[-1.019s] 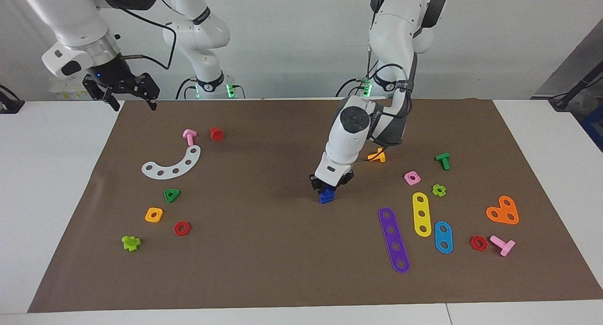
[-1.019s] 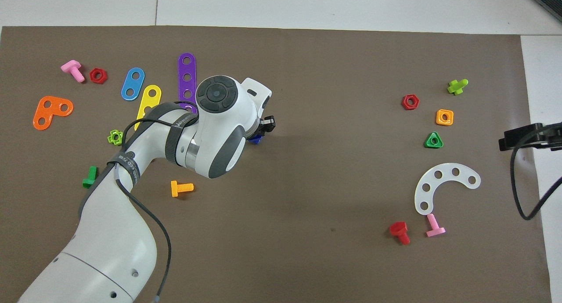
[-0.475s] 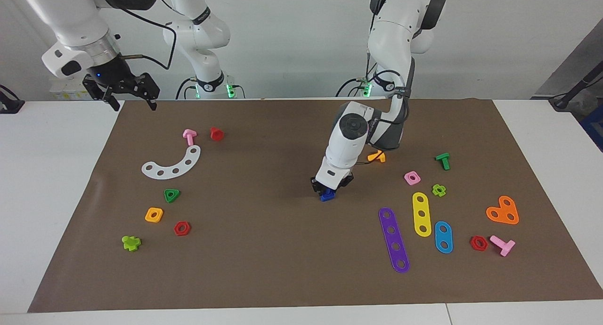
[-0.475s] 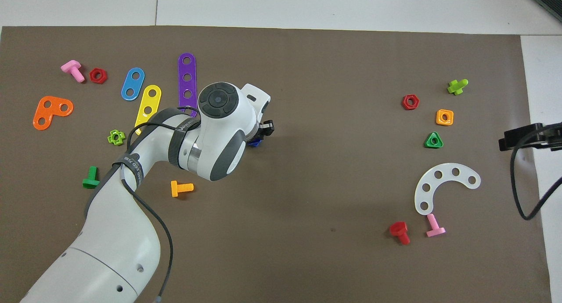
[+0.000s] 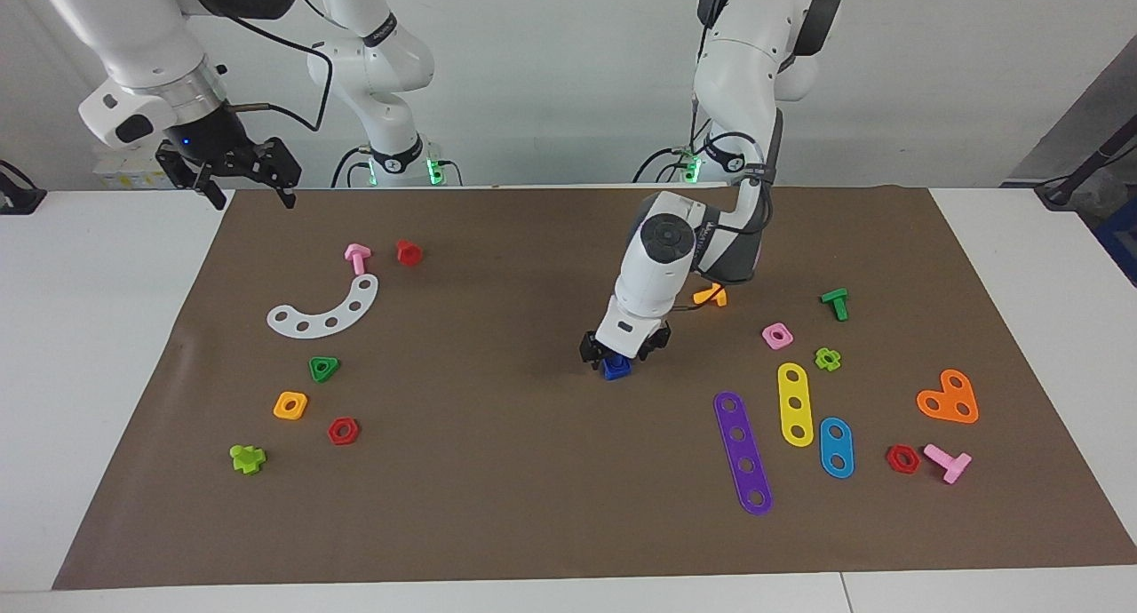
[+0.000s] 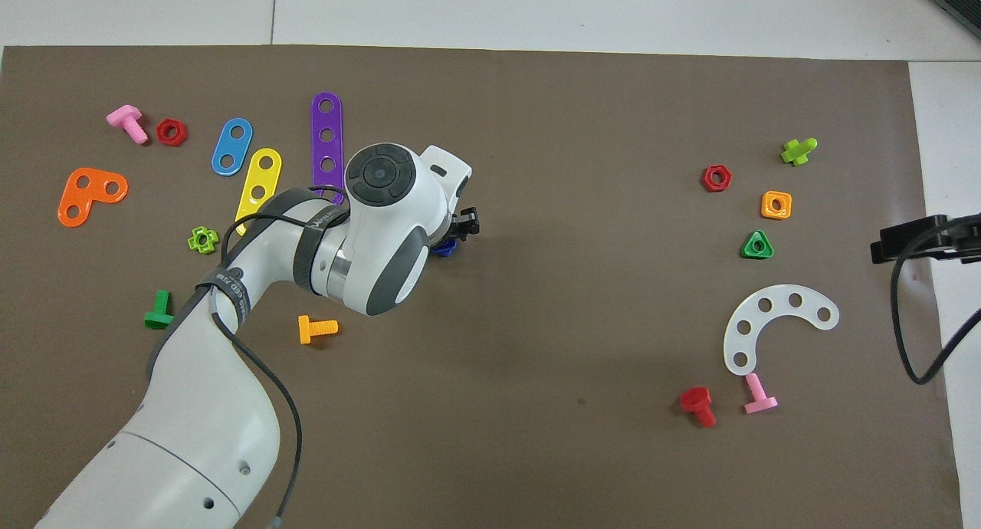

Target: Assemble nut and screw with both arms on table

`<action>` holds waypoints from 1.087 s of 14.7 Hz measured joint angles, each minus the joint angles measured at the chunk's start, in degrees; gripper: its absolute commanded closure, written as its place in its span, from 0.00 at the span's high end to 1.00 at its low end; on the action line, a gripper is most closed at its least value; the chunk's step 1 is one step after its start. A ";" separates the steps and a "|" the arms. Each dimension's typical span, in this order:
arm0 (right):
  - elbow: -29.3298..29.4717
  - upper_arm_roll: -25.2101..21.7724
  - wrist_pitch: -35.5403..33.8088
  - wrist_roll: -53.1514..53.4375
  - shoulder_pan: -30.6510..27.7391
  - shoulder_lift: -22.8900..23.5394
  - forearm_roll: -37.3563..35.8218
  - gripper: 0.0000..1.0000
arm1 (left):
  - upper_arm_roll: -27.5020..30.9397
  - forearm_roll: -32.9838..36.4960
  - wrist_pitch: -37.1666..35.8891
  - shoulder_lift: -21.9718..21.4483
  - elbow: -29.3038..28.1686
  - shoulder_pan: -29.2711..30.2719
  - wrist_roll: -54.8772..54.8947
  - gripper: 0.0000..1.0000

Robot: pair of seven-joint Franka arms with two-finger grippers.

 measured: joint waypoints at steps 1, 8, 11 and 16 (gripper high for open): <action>0.00 0.00 0.00 0.00 0.00 0.00 0.00 1.00 | 0.21 0.19 -1.46 -0.01 1.12 0.02 0.03 1.00; 0.00 0.00 0.00 0.00 0.00 0.00 0.00 1.00 | 1.38 2.15 -17.62 -0.48 13.48 5.51 3.83 1.00; 0.00 0.00 0.00 0.00 0.00 0.00 0.00 1.00 | 1.51 2.16 -23.11 -4.27 14.18 12.54 14.16 1.00; 0.00 0.00 0.00 0.00 0.00 0.00 0.00 1.00 | 1.70 2.17 -29.06 -11.69 10.38 23.84 31.53 1.00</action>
